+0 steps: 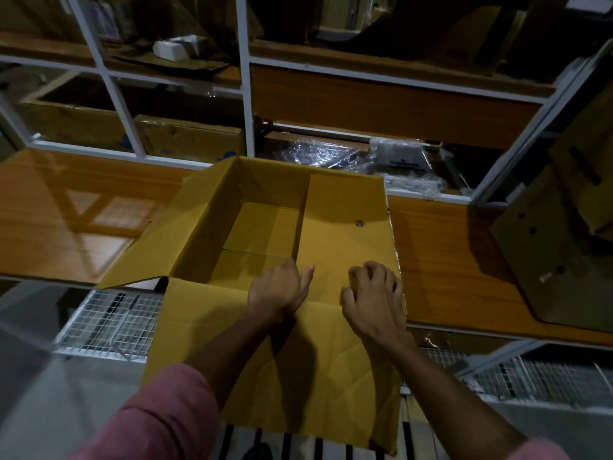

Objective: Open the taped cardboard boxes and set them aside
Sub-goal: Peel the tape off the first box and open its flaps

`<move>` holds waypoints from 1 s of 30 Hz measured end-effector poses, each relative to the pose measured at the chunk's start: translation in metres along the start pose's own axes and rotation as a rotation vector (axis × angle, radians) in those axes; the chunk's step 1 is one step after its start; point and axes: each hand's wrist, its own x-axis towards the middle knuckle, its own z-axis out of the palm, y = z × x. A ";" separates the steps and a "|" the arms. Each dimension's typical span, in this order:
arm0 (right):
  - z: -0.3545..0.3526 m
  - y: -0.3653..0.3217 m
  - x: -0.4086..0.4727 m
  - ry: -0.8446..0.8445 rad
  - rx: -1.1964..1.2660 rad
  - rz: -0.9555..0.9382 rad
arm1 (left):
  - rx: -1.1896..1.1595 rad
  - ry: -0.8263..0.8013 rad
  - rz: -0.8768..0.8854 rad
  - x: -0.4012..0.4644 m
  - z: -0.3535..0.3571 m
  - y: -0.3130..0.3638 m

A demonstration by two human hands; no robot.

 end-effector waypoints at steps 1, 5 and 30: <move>-0.001 0.001 0.004 -0.001 0.002 0.020 | 0.024 -0.007 0.035 0.000 0.000 -0.002; -0.001 0.013 0.022 -0.020 0.059 0.170 | 0.196 -0.087 0.205 -0.002 -0.005 -0.022; -0.007 0.038 0.019 0.118 0.556 0.448 | 0.184 0.268 0.659 -0.028 0.049 -0.041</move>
